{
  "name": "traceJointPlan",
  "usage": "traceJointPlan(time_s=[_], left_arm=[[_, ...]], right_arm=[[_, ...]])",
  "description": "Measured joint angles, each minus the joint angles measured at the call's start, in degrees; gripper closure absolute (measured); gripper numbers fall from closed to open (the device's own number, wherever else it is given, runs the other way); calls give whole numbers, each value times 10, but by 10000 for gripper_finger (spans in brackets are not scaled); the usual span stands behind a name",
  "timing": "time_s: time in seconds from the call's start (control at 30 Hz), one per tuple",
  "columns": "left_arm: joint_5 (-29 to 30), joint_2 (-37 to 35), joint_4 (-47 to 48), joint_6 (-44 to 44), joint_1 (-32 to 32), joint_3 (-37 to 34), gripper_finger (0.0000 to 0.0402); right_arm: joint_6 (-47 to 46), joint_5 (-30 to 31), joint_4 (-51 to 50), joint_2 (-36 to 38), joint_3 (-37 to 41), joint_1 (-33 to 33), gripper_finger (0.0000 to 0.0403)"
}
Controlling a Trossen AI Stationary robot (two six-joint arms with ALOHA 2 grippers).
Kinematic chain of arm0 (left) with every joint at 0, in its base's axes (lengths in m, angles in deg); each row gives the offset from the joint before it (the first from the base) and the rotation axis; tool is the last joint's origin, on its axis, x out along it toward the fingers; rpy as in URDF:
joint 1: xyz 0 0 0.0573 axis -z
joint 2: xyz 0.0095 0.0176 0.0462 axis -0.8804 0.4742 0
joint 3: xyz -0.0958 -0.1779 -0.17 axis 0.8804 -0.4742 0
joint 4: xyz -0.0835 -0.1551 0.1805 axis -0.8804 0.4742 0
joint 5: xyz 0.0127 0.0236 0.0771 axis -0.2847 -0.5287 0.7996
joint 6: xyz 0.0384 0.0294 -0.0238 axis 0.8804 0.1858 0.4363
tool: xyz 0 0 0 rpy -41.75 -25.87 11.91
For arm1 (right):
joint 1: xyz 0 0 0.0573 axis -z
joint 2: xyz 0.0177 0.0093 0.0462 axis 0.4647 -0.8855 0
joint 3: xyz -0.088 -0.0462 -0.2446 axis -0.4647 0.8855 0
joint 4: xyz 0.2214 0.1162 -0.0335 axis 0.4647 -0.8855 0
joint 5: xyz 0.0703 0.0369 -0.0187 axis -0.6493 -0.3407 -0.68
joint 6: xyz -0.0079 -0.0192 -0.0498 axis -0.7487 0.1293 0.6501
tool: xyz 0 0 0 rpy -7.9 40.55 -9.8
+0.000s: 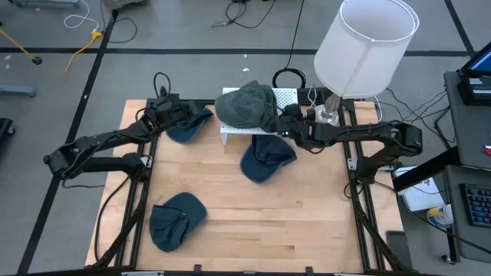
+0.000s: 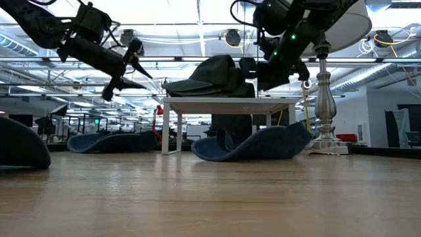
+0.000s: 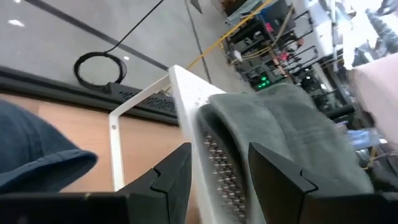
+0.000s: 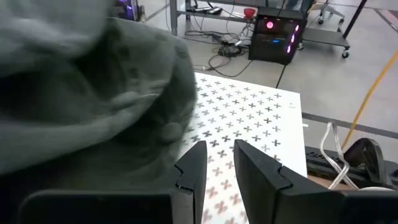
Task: Pick & Place hat
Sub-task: Adjust the stacked gray caps on the shelf
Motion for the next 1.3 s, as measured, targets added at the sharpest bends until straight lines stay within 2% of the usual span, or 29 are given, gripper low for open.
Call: traceJointPlan(time_s=[0.2, 0.37, 0.5, 0.63, 0.9, 1.0, 1.23, 1.3], left_arm=[[8, 47, -34, -28, 13, 0, 241], [12, 83, -58, -34, 23, 20, 241], [13, 107, -62, -81, 27, 43, 241], [26, 107, -61, -135, 27, 47, 241], [52, 89, -39, -134, 21, 47, 242], [50, 80, 24, -154, 18, 47, 267], [46, 61, 80, -126, 19, 47, 387], [37, 61, 81, -126, 17, 47, 394]], right_arm=[[7, -32, 7, -1, 3, 32, 330], [8, -33, 7, -1, 3, 40, 330], [8, -45, 7, -1, 3, 40, 330], [8, -48, 6, -1, 3, 40, 330], [20, -75, 5, -1, 3, 39, 330], [25, -73, 5, -1, 3, 39, 330], [23, -42, 1, -1, 3, 39, 330], [19, -35, -1, -1, 3, 39, 330]])
